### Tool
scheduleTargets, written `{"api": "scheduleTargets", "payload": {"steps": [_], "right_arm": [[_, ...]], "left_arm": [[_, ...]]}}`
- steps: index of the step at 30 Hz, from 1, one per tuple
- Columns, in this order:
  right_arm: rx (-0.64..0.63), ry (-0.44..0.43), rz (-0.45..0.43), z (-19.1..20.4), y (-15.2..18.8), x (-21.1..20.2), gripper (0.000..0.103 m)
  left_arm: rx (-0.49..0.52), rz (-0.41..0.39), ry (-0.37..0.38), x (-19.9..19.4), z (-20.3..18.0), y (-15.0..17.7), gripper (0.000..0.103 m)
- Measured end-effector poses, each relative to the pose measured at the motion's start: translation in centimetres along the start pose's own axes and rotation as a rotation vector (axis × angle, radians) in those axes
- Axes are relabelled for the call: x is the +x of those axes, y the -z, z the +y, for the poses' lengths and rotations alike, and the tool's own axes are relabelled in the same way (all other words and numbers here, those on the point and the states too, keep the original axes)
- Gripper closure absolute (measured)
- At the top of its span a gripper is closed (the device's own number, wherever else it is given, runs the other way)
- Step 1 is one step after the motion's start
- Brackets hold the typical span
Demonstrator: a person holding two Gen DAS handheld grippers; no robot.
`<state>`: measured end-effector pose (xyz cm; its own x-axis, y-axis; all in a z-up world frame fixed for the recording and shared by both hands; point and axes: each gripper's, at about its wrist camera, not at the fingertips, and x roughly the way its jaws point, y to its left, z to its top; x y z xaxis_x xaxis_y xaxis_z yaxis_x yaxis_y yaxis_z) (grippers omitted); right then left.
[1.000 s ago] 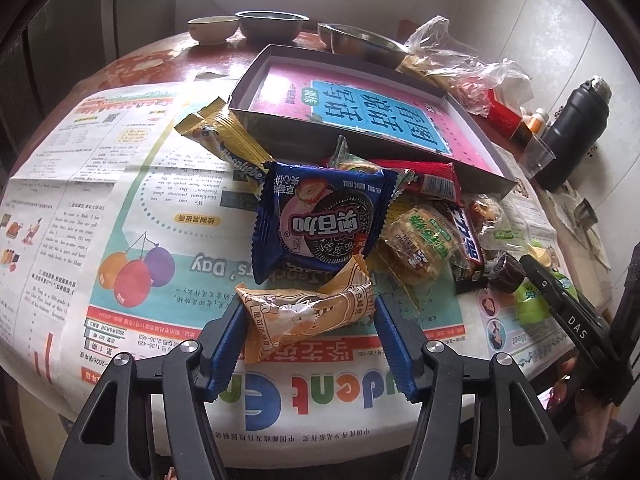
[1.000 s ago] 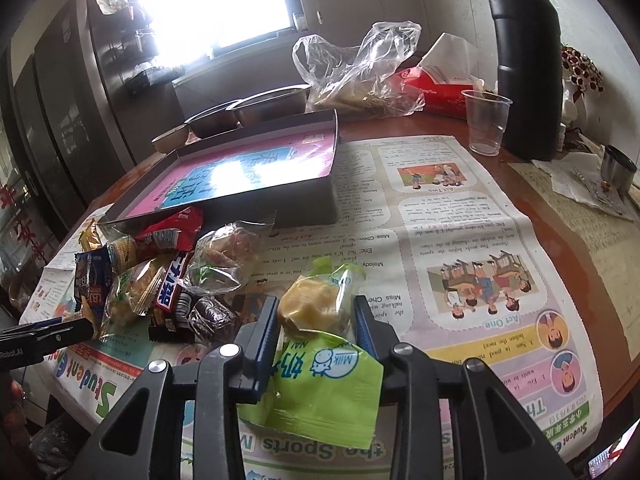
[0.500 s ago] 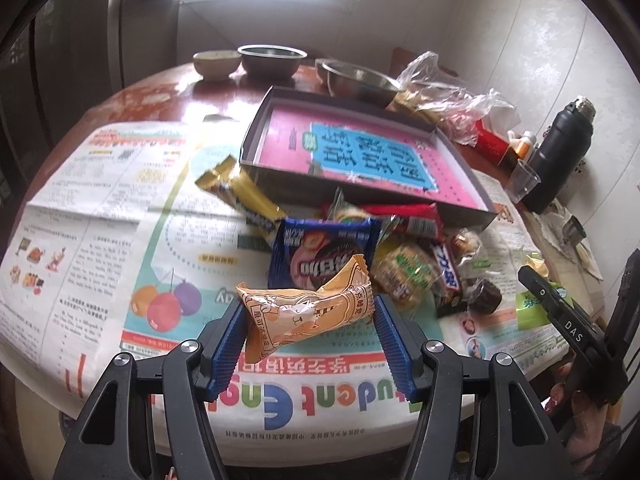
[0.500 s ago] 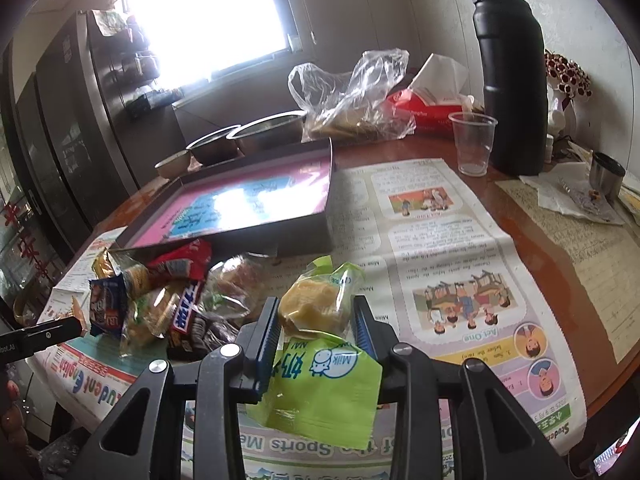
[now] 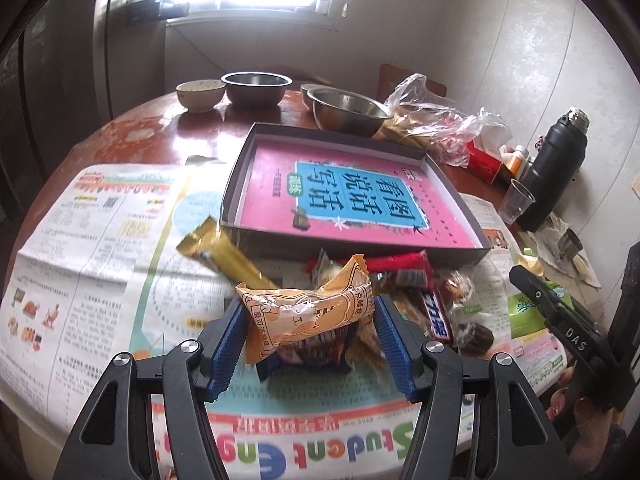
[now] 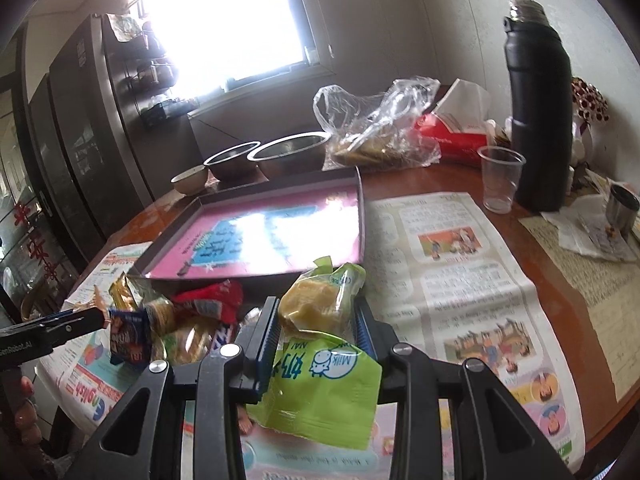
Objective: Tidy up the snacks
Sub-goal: 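Lift the green packet with the right tool while the left tool lifts the pastry toward the tray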
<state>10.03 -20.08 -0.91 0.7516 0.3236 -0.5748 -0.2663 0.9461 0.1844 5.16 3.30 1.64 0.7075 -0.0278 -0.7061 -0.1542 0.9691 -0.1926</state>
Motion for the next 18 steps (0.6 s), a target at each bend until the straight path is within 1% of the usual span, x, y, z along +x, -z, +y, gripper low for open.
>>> {"api": "scheduleTargets", "payload": {"steps": [9,18], "right_arm": [[-0.012,-0.023,0.008,1.5,-2.5,2.8,0.067],[-0.009,-0.02,0.028,1.9,-4.6,6.0,0.067]], "left_arm": [[0.009,0.019,0.001,3.1,0.3,-3.2,0.039],[0.022,0.024,0.001,5.6,0.5,-6.2,0.039]]}}
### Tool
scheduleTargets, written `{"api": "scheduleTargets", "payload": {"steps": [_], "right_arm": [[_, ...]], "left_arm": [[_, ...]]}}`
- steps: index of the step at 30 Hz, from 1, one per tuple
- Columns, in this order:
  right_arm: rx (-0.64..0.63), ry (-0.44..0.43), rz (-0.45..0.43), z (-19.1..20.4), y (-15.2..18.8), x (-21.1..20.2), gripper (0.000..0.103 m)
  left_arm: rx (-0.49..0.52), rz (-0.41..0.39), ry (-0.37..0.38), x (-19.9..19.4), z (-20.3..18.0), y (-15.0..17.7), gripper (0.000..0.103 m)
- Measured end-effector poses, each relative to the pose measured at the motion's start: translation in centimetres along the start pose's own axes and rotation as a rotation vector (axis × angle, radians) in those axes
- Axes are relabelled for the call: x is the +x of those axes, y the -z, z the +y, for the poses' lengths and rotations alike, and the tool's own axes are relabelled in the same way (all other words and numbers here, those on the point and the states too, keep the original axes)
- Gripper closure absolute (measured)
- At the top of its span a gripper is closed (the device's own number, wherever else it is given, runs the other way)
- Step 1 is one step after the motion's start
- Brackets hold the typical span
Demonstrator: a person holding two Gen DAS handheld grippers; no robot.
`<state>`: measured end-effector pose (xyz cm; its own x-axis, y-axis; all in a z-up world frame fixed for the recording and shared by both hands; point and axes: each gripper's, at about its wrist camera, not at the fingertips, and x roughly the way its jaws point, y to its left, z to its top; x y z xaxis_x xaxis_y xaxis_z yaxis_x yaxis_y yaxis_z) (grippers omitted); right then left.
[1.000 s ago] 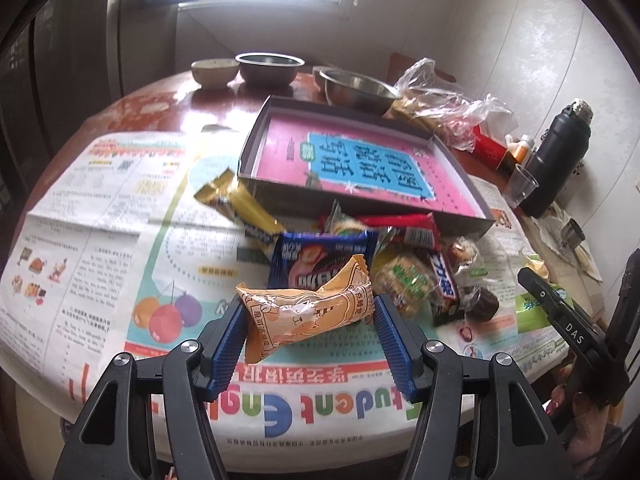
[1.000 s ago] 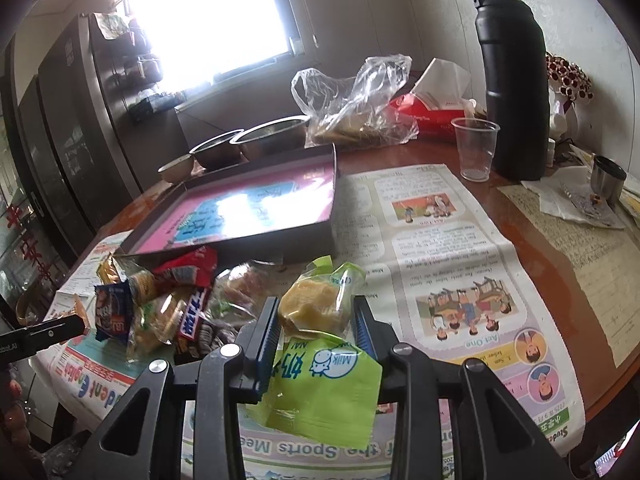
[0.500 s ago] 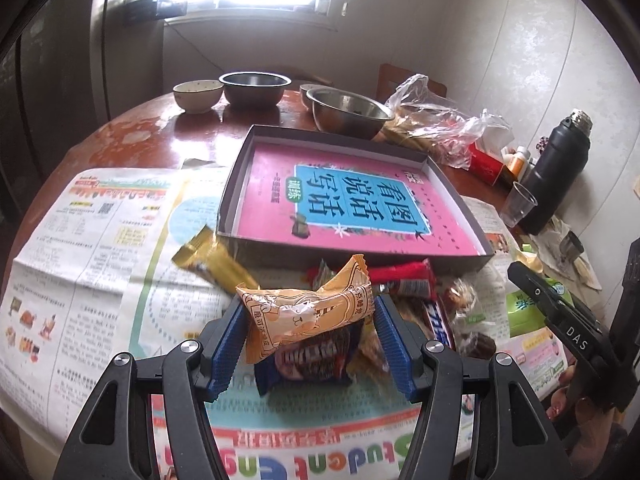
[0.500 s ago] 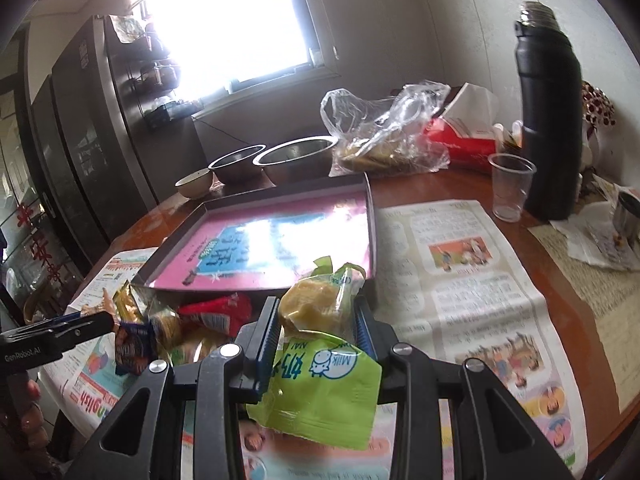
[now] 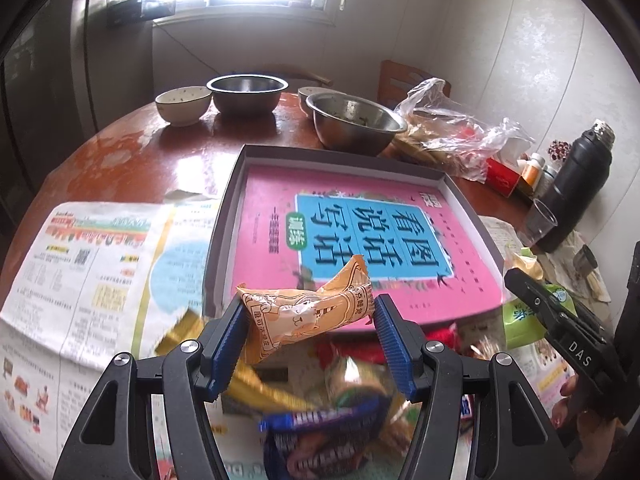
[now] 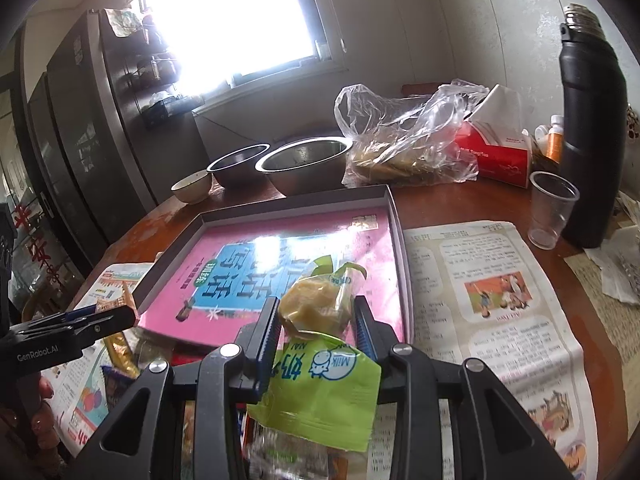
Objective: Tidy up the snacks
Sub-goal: 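Lift the green packet with the right tool while the left tool lifts the pastry toward the tray, then open the right tool to drop the green packet into the tray while the left tool holds the pastry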
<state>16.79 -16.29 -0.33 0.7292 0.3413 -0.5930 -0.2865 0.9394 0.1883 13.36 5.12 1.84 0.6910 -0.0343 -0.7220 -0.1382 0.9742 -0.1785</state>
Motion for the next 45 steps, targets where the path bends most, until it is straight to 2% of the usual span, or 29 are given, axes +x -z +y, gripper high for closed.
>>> {"api": "scheduleTargets", "payload": {"steps": [17,33,40,45], "right_arm": [[0.044,0.012,0.069,-0.5,-1.9,4.7,0.067],[0.055,0.076,0.13,-1.0,-1.3,7.4,0.066],[0.076,0.088,0.131,-1.3,-1.4,7.5,0.065],[0.094,0.089,0.111,-1.7,-1.5,7.1,0.059]], "left_arm": [[0.022,0.076,0.002,6.0,0.4,-2.7,0.039],[0.032,0.12,0.006,8.3,0.4,-2.8,0.038],[0.03,0.137,0.01,8.4,0.5,-2.9,0.038],[0.026,0.145,0.013,8.5,0.5,-2.8,0.036]]}}
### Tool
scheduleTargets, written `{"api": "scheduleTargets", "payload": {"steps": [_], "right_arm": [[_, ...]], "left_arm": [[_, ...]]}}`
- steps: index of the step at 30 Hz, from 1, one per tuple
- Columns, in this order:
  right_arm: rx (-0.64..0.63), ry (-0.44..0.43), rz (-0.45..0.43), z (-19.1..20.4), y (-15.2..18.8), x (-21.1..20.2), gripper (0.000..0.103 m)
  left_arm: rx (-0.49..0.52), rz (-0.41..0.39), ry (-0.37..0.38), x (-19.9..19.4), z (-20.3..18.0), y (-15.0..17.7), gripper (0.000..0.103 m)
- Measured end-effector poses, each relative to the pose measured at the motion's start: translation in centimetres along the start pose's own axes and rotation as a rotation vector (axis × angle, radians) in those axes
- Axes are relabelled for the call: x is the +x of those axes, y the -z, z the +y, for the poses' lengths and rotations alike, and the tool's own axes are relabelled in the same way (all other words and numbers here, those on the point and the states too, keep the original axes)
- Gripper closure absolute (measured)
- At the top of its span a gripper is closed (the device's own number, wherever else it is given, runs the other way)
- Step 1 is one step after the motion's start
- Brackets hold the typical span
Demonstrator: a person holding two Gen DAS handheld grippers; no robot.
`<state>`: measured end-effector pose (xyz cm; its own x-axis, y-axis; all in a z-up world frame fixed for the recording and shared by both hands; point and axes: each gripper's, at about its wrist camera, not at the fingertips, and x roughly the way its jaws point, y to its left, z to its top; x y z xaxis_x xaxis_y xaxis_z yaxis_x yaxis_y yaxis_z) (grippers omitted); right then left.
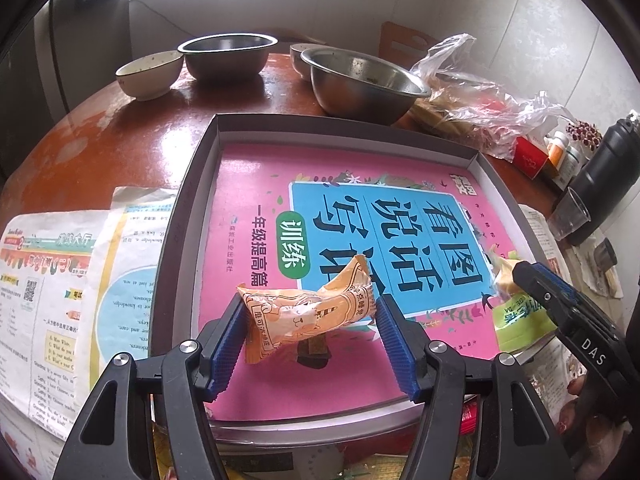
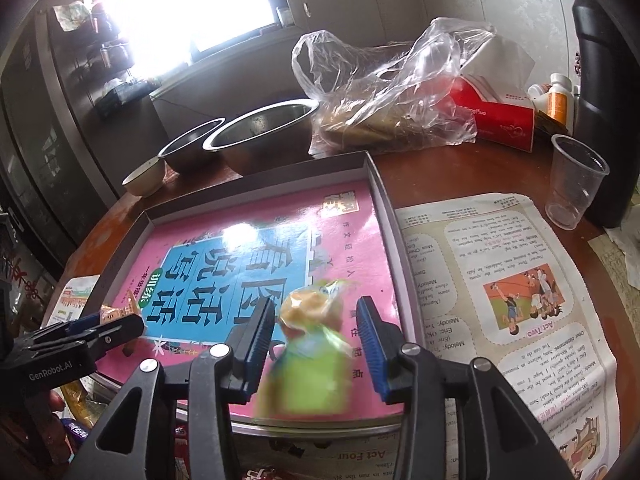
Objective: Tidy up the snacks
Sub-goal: 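Open the right tool to drop the green packet into the tray while the left tool holds the pastry, then lower the orange pastry into the tray and open the left tool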
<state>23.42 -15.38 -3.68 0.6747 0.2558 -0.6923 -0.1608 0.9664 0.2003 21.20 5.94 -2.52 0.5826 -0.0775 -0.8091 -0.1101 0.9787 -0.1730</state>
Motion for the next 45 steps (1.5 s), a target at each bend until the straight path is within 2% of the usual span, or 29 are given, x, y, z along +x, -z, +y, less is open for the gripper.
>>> {"api": "scheduleTargets", "payload": {"steps": [6,14,18,21,45], "right_arm": [[0.013,0.01,-0.026,-0.3,0.0,-0.9,0.052],[0.024,0.005,-0.051,-0.6,0.0,-2.1,0.051],[0.025,0.003,-0.06,-0.7,0.0,-2.6,0.043],[0.03,-0.001,-0.067,-0.7,0.1,-2.9,0.041],[0.007,-0.016,-0.094,0.4,0.5,-5.5,0.038]], "left_arm": [[-0.002,0.014,0.001,0.1,-0.1,0.1,0.036],[-0.006,0.013,0.001,-0.3,-0.3,0.1,0.031],[-0.017,0.003,0.003,-0.8,-0.1,0.0,0.029],[-0.014,-0.008,-0.001,-1.2,-0.1,-0.1,0.028],[-0.006,-0.113,-0.004,-6.2,0.1,0.6,0.027]]}}
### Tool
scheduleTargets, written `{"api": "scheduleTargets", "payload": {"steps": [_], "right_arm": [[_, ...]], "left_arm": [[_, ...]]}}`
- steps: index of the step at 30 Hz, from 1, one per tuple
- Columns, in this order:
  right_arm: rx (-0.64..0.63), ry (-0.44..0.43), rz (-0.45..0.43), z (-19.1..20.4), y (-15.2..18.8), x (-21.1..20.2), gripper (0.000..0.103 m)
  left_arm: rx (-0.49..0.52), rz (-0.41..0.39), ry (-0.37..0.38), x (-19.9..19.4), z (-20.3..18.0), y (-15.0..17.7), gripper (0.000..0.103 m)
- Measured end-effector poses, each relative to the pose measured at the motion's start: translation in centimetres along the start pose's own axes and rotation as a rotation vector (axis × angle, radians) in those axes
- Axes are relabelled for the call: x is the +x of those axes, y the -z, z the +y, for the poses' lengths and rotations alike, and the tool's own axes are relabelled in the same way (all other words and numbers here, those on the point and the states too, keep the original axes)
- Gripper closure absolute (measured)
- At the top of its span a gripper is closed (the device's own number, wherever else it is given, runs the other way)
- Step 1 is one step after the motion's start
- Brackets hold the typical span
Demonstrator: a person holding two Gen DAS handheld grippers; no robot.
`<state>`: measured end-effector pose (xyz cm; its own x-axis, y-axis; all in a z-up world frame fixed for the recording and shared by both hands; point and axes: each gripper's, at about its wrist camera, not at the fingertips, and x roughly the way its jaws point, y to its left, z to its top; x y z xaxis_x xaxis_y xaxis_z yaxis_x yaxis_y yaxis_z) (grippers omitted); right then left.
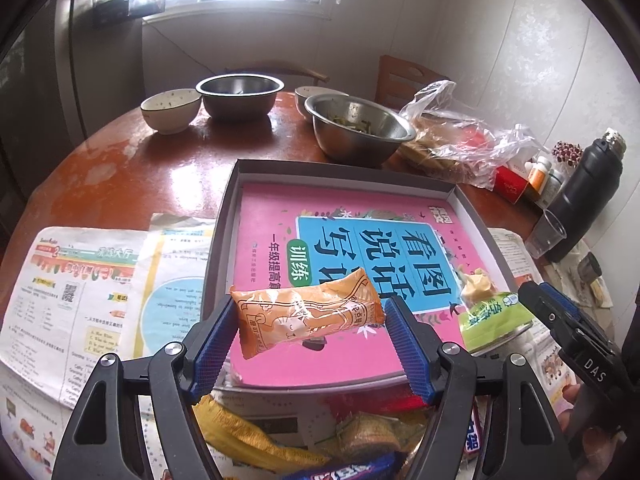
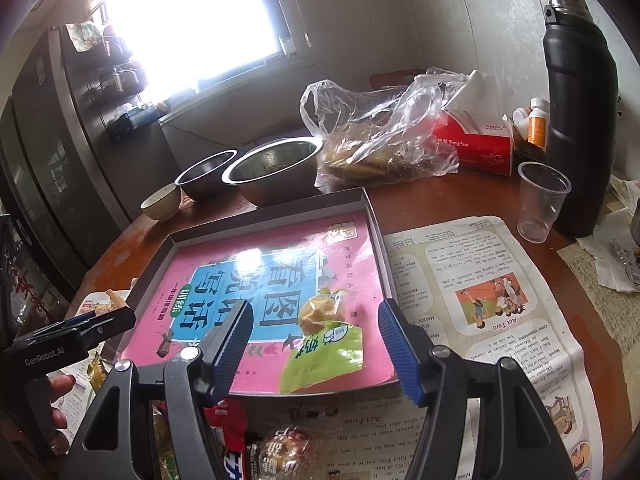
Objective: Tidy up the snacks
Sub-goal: 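Lower the orange pastry into the tray and open the left tool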
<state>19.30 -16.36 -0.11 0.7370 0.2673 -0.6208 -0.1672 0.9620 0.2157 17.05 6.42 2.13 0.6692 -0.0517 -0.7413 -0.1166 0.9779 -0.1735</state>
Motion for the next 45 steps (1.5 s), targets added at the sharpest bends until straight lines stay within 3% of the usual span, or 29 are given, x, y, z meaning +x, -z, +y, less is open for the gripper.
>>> {"api": "scheduleTargets", "payload": {"steps": [26,31,39,45], "right_arm": [[-0.011,-0.044,-0.022,0.5,2.0,-3.7,0.034],[-0.001,-0.048,-0.023,0.3,2.2,-4.0,0.034],[0.018,-0.029,-0.025,-0.6,1.9,-3.8,0.034],[0.027,-0.027,0.012,-0.9,2.2,-2.5,0.033]], "left_arm": [[-0.021,-0.021,-0.029,-4.2,2.0,2.9,0.027],[-0.018,-0.027,-0.039,-2.8,1.6,2.3,0.027],[0.022,0.051,-0.014,1.9,0.0,1.5,0.027],[0.035,0.074,0.0,3.0,-0.3,2.0,0.023]]}}
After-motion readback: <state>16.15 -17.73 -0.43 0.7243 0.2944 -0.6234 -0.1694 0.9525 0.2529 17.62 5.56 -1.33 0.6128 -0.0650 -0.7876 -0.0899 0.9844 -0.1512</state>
